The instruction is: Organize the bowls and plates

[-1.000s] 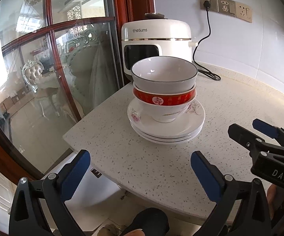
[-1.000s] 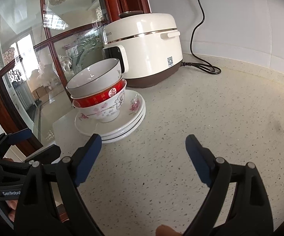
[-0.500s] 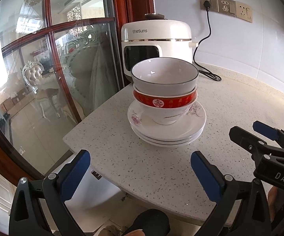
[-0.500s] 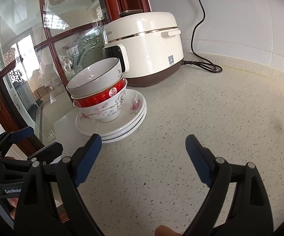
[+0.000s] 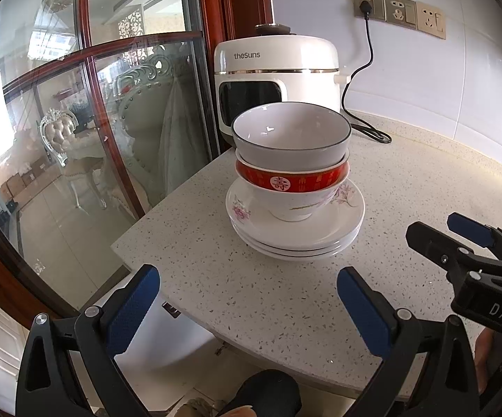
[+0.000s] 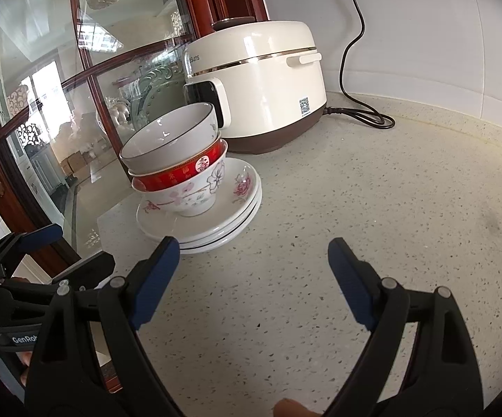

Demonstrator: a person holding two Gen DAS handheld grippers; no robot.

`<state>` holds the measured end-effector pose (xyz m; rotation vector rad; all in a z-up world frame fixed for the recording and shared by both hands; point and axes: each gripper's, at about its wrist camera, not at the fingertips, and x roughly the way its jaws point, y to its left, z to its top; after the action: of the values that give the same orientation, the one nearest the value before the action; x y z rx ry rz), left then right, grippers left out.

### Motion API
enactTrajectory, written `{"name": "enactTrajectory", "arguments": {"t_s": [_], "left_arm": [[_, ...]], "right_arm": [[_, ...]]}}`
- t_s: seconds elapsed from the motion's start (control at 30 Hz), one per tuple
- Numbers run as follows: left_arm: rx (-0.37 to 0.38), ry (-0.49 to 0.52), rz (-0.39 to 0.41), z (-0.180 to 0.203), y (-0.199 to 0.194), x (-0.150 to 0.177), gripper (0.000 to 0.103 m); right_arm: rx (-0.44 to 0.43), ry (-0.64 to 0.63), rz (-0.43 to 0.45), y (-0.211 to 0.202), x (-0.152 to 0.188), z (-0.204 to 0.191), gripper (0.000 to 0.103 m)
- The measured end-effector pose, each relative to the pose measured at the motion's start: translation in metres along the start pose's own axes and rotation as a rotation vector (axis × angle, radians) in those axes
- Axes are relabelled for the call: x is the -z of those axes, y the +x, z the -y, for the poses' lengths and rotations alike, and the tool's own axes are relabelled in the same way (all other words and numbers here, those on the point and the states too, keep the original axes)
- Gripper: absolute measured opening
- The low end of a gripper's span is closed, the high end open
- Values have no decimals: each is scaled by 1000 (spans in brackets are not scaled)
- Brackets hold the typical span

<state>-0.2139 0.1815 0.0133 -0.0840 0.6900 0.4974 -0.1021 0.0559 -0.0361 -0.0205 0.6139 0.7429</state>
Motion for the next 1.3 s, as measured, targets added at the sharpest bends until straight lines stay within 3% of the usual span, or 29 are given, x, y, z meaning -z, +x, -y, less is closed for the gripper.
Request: {"name": "enactTrajectory", "arguments": {"t_s": [1.3], "left_arm": [[-2,-5,6,3,-4,0,103]], "right_arm": [[-11,-5,1,-1,-2,-2,89]]}}
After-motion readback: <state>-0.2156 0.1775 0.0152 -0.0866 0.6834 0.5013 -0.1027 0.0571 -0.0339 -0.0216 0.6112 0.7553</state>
